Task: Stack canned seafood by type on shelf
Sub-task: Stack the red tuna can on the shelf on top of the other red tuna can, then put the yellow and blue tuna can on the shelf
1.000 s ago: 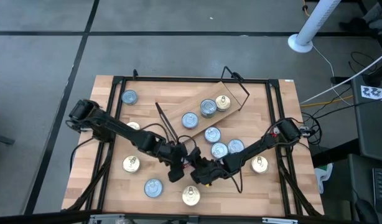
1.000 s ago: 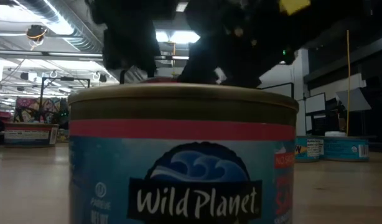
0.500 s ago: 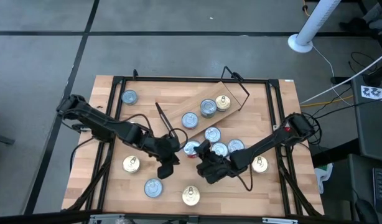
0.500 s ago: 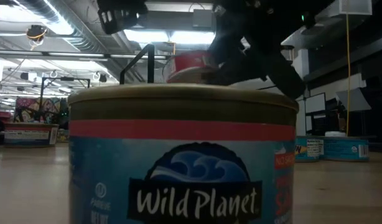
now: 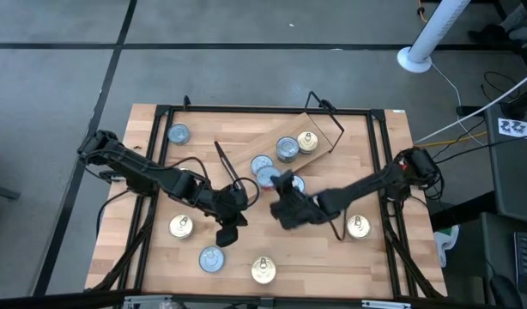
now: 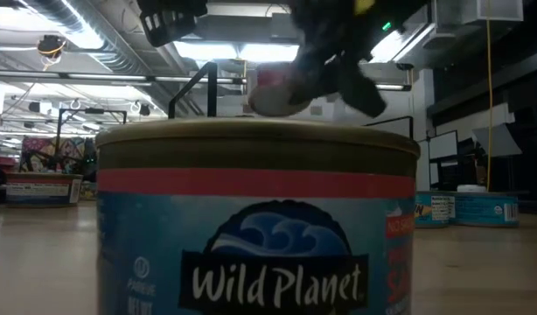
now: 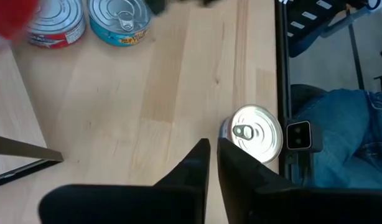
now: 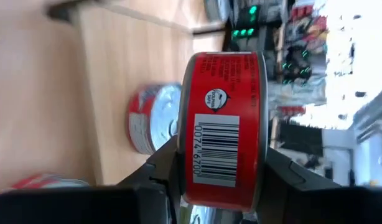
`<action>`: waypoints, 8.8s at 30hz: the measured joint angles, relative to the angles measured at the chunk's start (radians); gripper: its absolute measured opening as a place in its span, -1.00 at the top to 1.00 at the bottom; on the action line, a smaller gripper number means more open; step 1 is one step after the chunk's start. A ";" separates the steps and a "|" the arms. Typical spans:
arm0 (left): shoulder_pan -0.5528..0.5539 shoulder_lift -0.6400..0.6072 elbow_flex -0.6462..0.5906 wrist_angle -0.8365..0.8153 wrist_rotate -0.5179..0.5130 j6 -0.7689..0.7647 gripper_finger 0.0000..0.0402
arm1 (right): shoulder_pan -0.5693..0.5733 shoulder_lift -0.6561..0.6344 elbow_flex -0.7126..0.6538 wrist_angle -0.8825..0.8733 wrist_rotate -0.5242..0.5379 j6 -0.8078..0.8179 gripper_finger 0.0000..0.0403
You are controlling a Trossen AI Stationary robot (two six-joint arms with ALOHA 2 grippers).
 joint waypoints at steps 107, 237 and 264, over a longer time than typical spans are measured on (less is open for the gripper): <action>0.000 0.001 -0.002 0.009 -0.006 0.045 0.90 | -0.440 0.064 -0.001 0.136 -0.435 0.003 -0.24; 0.143 0.232 -0.001 0.635 -0.036 0.566 0.57 | 0.040 -0.271 -0.424 -0.190 -0.827 0.601 -0.11; 0.143 0.232 -0.001 0.636 -0.036 0.566 0.57 | 0.040 -0.222 -0.405 -0.148 -0.778 0.600 0.83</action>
